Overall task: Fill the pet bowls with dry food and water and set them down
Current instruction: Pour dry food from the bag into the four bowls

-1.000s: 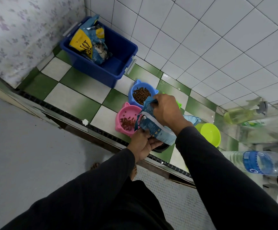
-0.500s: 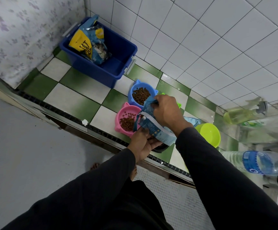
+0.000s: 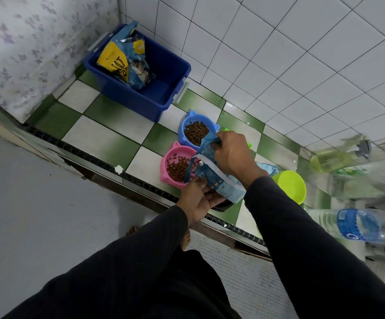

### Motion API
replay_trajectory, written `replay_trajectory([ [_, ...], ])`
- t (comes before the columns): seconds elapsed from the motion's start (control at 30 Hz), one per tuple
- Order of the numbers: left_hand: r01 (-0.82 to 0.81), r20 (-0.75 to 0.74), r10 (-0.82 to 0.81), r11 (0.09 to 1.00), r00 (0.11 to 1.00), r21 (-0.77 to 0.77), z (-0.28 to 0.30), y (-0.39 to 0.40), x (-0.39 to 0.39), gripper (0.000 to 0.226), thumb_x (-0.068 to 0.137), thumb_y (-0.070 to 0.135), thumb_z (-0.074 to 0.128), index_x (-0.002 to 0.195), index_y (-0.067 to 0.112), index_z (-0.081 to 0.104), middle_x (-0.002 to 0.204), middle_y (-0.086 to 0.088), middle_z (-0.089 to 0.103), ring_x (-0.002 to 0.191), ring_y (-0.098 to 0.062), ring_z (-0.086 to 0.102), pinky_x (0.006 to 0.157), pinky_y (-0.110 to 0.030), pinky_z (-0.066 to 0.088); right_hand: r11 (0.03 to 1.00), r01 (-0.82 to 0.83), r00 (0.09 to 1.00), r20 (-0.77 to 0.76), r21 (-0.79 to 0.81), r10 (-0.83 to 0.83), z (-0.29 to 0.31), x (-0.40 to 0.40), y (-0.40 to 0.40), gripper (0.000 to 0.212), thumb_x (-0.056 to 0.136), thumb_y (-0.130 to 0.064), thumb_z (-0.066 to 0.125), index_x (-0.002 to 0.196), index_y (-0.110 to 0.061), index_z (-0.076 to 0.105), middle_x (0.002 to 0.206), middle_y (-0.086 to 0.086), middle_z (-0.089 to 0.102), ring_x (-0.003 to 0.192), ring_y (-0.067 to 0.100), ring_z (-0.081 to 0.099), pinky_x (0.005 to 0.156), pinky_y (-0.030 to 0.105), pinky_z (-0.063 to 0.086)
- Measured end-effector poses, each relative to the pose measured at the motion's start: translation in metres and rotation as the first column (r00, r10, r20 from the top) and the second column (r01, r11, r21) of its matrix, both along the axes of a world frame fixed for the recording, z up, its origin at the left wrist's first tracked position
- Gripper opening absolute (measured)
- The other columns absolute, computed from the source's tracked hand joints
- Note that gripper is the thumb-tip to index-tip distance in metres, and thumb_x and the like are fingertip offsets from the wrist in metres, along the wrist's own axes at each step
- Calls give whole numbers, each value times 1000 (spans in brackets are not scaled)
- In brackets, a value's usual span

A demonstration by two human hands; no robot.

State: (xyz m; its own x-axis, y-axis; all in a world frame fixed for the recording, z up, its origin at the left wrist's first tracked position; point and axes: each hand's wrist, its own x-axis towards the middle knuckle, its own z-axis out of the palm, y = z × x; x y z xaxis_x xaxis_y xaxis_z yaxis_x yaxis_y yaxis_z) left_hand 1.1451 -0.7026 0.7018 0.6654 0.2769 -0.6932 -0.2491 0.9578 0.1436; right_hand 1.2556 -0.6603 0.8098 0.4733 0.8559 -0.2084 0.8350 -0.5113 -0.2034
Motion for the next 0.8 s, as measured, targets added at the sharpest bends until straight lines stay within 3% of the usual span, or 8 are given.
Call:
replay_trajectory([
  [0.17, 11, 11, -11, 1000, 1000, 15, -1, 0, 0, 28, 111, 22, 41, 134, 19, 56, 127, -18, 71, 116, -38, 66, 83, -51, 61, 1000, 4, 1000, -8, 6, -4, 2, -1, -1, 22, 97, -14, 55, 111, -6, 69, 102, 15, 69, 76, 23, 53, 64, 27, 40],
  [0.37, 19, -5, -19, 1000, 1000, 18, -2, 1, 1, 29, 112, 21, 39, 136, 18, 54, 131, -20, 68, 121, -40, 63, 96, -57, 54, 999, 34, 999, -31, 35, -33, 1, 0, -5, 20, 97, -14, 55, 109, -7, 70, 100, 14, 69, 72, 21, 52, 55, 22, 34],
  [0.5, 38, -25, -38, 999, 999, 22, -4, 0, 2, 29, 111, 23, 41, 136, 18, 55, 131, -19, 68, 121, -39, 63, 102, -58, 51, 997, 48, 998, -36, 61, -46, 0, 0, -8, 19, 96, -13, 56, 107, -8, 70, 90, 8, 64, 59, 10, 44, 48, 13, 25],
  [0.6, 21, -32, -21, 1000, 999, 13, -4, 3, 3, 33, 111, 23, 42, 140, 14, 53, 135, -20, 65, 124, -40, 60, 99, -57, 51, 996, 49, 998, -37, 75, -46, 0, 1, -10, 17, 95, -12, 56, 104, -8, 70, 83, 3, 56, 57, 3, 41, 47, 13, 24],
  [0.8, 17, -22, -17, 1000, 1000, -7, -5, 7, 1, 36, 110, 23, 42, 143, 12, 51, 140, -17, 62, 127, -40, 60, 93, -61, 51, 994, 69, 997, -47, 86, -65, -1, 0, -12, 18, 96, -13, 56, 106, -8, 70, 89, 7, 62, 67, 18, 50, 49, 14, 26],
])
